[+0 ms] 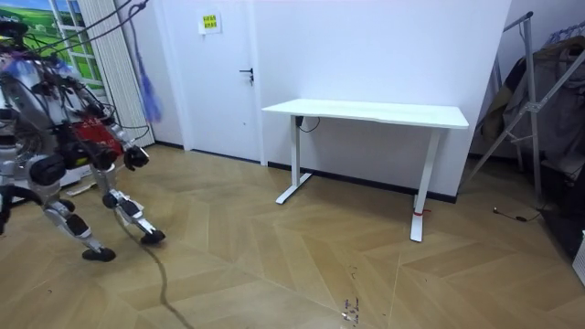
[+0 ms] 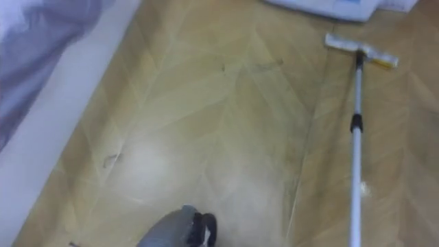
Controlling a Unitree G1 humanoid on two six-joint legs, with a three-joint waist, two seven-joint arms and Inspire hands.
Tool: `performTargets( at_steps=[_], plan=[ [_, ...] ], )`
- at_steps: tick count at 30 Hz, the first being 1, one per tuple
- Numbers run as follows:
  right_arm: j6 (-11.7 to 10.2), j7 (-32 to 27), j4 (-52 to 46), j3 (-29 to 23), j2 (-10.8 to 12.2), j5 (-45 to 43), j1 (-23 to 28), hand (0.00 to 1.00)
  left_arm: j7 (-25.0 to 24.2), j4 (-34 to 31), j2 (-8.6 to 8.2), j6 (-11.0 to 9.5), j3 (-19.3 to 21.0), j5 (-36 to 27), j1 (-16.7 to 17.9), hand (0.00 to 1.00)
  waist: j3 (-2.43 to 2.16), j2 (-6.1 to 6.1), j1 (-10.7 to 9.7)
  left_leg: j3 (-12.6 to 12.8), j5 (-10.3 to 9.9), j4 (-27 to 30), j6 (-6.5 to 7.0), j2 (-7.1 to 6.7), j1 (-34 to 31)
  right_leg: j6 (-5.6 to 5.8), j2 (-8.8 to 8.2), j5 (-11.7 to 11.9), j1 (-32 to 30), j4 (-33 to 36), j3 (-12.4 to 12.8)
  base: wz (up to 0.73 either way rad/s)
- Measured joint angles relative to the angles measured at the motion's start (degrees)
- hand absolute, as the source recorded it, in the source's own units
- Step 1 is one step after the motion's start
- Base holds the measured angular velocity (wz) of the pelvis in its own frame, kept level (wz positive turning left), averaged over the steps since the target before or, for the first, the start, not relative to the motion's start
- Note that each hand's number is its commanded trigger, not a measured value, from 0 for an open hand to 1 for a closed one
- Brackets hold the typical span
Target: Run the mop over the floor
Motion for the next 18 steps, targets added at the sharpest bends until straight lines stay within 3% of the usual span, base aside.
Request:
performTargets(
  at_steps=[1, 3, 5, 6, 7, 8, 9, 10, 14, 16, 18],
  plan=[
    [0.0, -1.2, 0.0, 0.0, 1.1, -0.9, 0.9, 1.0, 0.0, 0.9, -0.25, -0.1, 0.3, 0.0, -0.6, 0.0, 0.1, 0.74, -0.3, -0.7, -0.6, -0.9, 0.02, -0.01, 1.4, -0.13, 0.46, 1.3, -0.9, 1.3, 0.7, -0.46],
    [-0.1, -2.8, -0.4, -0.4, 2.7, -2.7, 0.8, 1.0, 0.6, 3.2, -0.94, -0.4, 1.0, 0.1, -1.6, 0.0, 0.57, 1.59, -1.1, -2.0, -0.6, -3.0, -0.26, -0.02, 3.2, -0.4, 1.32, 1.0, -4.2, -0.1, 1.2, -0.41],
    [-0.1, -4.2, -0.4, -0.6, 4.6, -4.0, 1.1, 1.0, 1.0, 5.0, -1.31, -0.2, 1.1, 0.1, -1.6, 0.0, 0.74, 1.73, -2.7, -2.3, -0.5, -5.5, -0.42, -0.01, 6.3, -0.66, 1.13, 1.2, -6.3, -8.7, 0.2, -0.04],
    [0.0, -4.4, -0.4, -0.6, 5.0, -4.0, 1.1, 1.0, 1.1, 5.1, -1.32, 0.0, 1.1, 0.1, -1.7, 0.0, 0.75, 1.65, -2.8, -2.4, -0.6, -5.9, -0.66, -0.03, 7.0, -1.19, 1.25, 1.8, -6.6, -12.1, 0.0, 0.09],
    [0.0, -4.9, -0.4, -0.8, 5.6, -4.1, 1.2, 1.0, 1.4, 5.3, -1.48, 0.1, 1.2, 0.3, -1.7, 0.0, 0.88, 1.44, -2.9, -2.7, -0.9, -6.4, -1.05, -0.14, 8.1, -2.33, 1.46, 5.1, -7.0, -16.3, -0.7, 0.11],
    [0.3, -5.3, -0.5, -1.5, 5.8, -4.2, 1.2, 1.0, 2.1, 6.1, -2.6, 0.2, 1.4, 1.2, -1.8, 0.0, 0.73, 1.82, -2.6, -3.6, -1.0, -6.7, -1.59, 0.16, 8.6, -3.22, 1.64, 5.5, -5.6, -18.0, -2.0, 0.07],
    [0.7, -5.3, -0.5, -2.2, 5.9, -4.5, 0.8, 1.0, 2.3, 6.1, -2.94, 0.2, 1.5, 1.4, -1.9, 0.0, 0.66, 1.96, -2.4, -3.7, -0.9, -7.2, -1.81, 0.26, 9.2, -3.35, 1.92, 5.8, -4.7, -18.5, -2.0, 0.08],
    [1.4, -5.3, -0.5, -3.5, 6.1, -4.9, -0.2, 1.0, 2.3, 6.5, -3.37, 0.7, 1.6, 1.7, -2.1, 0.0, 0.98, 1.51, -2.3, -4.1, -0.7, -8.1, -2.16, 0.28, 10.3, -3.51, 2.15, 6.0, -3.5, -19.4, -2.2, 0.06],
    [2.5, -4.9, -0.5, -4.7, 5.8, -4.9, -4.9, 1.0, 2.3, 9.8, -3.32, 0.8, 1.5, 1.7, -3.4, 0.0, 1.28, 0.99, -2.3, -6.6, -0.5, -9.1, -3.0, 0.32, 14.0, -4.0, 2.32, 6.0, 1.6, -21.5, -4.6, 0.26],
    [2.4, -3.7, -0.2, -5.6, 5.5, -4.8, -9.0, 1.0, 2.3, 11.3, -2.83, 0.6, 2.1, 2.3, -4.1, 0.0, 1.68, -0.54, -1.8, -7.1, -0.2, -10.2, -3.6, 0.33, 16.5, -4.53, 2.23, 6.2, 4.1, -22.4, -5.3, 0.13],
    [2.0, -2.2, -0.5, -6.9, 5.3, -4.8, -12.0, 1.0, 2.3, 11.6, -2.62, 0.6, 3.4, 4.1, -4.0, 0.0, 1.61, -0.81, -1.5, -7.8, 0.1, -10.9, -4.0, 1.23, 18.3, -5.27, 2.51, 6.8, 6.7, -25.2, -6.8, 0.05]
  ],
)
